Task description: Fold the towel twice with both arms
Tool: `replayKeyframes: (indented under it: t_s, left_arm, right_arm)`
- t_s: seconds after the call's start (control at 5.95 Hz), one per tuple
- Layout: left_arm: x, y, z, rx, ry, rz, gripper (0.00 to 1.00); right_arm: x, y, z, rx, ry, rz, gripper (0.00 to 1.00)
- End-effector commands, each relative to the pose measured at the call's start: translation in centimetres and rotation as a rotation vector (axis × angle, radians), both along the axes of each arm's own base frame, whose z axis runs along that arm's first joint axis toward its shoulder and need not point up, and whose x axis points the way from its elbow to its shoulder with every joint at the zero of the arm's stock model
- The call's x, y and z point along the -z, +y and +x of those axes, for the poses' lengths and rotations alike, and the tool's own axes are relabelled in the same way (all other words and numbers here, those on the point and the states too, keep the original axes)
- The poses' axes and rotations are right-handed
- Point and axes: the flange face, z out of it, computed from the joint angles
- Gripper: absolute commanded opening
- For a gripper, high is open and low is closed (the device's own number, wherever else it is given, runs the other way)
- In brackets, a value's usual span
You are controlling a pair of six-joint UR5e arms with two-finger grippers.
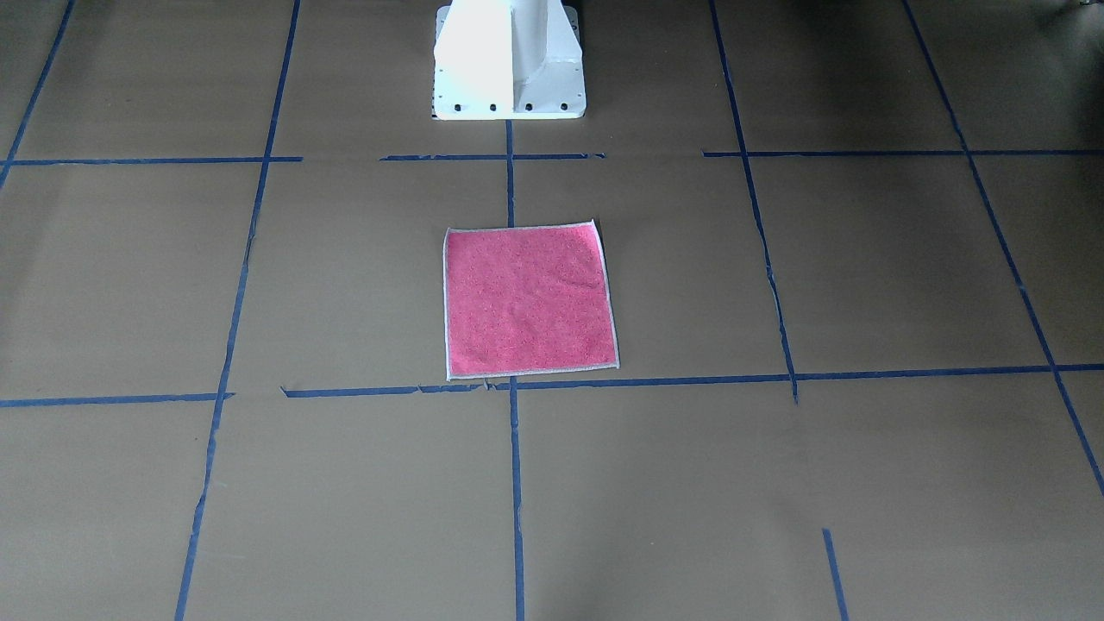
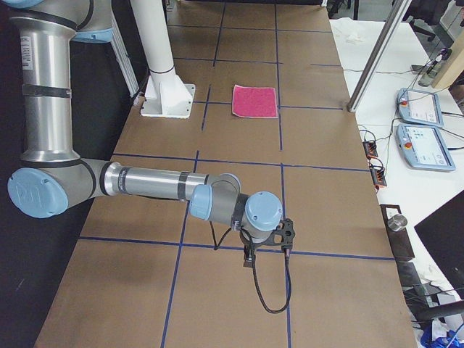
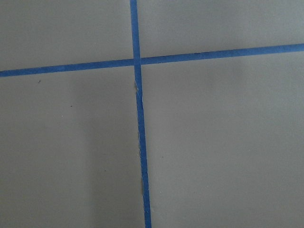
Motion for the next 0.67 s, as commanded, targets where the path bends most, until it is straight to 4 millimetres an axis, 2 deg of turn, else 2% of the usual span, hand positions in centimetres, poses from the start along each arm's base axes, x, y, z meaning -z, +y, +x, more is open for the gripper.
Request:
replayKeyframes:
  t_s: [0.0, 0.34, 0.5]
  left_arm:
    - [0.31, -0.24, 0.01, 0.0, 0.0, 0.007, 1.0]
    - [0.54, -0.5, 0.08, -0.002, 0.0, 0.012, 1.0]
    - [1.27, -0.89, 0.07, -0.001, -0.002, 0.026, 1.0]
  right_arm:
    - [0.28, -0.23, 0.01, -0.002, -0.001, 0.004, 1.0]
    - [0.77, -0.77, 0.07, 0.0, 0.002, 0.016, 1.0]
    - [1.0, -0.88, 0.07, -0.003, 0.001, 0.017, 1.0]
